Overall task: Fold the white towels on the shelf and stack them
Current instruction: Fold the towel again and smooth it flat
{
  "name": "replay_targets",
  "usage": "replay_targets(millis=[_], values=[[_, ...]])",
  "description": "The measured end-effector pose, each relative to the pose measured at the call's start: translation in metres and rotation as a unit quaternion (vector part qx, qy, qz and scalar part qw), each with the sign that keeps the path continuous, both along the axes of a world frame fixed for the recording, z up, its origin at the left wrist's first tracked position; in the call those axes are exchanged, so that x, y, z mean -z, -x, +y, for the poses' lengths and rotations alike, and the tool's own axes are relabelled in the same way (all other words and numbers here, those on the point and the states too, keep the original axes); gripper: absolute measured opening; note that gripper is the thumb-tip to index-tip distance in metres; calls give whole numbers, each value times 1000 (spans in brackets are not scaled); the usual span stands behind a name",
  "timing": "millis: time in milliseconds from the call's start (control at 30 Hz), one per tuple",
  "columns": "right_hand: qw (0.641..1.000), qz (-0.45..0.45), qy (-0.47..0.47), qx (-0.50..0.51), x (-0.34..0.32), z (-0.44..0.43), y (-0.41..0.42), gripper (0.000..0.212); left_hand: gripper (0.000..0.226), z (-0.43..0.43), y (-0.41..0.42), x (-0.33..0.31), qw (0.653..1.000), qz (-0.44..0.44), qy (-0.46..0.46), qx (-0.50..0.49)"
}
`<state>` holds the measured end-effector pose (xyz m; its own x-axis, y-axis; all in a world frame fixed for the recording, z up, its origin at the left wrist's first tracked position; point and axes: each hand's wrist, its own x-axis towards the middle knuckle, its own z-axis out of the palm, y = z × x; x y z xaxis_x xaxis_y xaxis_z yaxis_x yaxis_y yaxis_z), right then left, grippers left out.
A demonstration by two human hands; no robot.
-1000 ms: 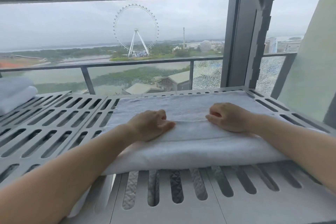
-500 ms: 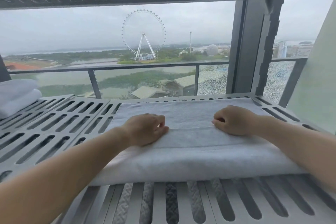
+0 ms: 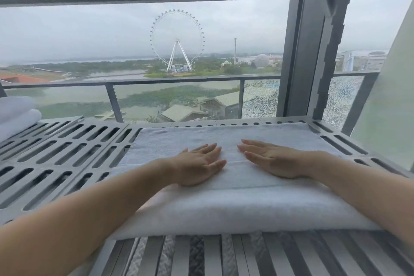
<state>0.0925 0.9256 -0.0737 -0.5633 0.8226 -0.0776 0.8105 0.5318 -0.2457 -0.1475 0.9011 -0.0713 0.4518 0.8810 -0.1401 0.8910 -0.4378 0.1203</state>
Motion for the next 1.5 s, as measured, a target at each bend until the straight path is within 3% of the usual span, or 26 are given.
replay_targets(millis=[200, 300, 500, 733, 900, 1133, 1333, 1500], values=[[995, 92, -35, 30, 2, 4, -8, 58, 61, 13, 1, 2, 999, -34, -13, -25], [997, 65, -24, 41, 4, 5, -31, 66, 61, 15, 6, 9, 999, -33, -14, -17], [998, 51, -23, 40, -4, 24, -24, 49, 67, 39, -9, -1, 1000, 7, -13, -20], [994, 22, -75, 79, -29, 80, 10, 47, 53, 96, -19, -16, 994, 22, -88, -54], [990, 38, -79, 112, -5, 113, 5, 48, 40, 124, -4, -9, 982, 29, -164, -86], [984, 94, -112, 101, -2, 133, -3, 47, 41, 142, 9, 0, 978, 19, -161, -130], [979, 61, -175, 83, -2, 140, -1, 45, 32, 138, 14, -3, 966, 13, -222, -132], [963, 57, -245, 102, -2, 140, -6, 29, 33, 119, 25, -6, 959, 34, -237, -149]])
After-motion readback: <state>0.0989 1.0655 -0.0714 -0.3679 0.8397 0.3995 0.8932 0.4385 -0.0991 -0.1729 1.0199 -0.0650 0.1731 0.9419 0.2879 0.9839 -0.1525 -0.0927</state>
